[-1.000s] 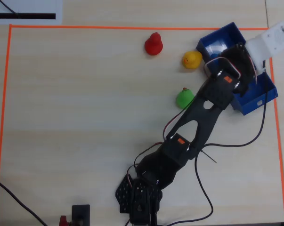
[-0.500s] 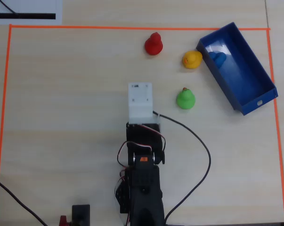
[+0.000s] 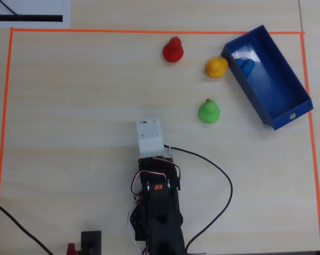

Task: Grasp blue duck and put it into box.

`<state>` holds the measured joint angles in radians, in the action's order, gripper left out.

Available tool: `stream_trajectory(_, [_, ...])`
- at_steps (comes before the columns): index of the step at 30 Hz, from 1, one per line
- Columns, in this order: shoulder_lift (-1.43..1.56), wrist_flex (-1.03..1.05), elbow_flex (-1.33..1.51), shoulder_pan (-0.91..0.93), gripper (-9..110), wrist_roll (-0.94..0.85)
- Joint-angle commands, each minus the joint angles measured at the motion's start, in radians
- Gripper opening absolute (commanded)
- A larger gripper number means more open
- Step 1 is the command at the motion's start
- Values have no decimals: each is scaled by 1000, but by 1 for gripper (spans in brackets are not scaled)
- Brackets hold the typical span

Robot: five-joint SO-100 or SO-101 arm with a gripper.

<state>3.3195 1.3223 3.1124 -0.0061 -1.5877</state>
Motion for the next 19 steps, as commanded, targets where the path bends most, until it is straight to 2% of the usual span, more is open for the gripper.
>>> stream_trajectory(1, [-8,23,-2,23,5,6])
stream_trajectory(19, [-8,23,-2,23,6,6])
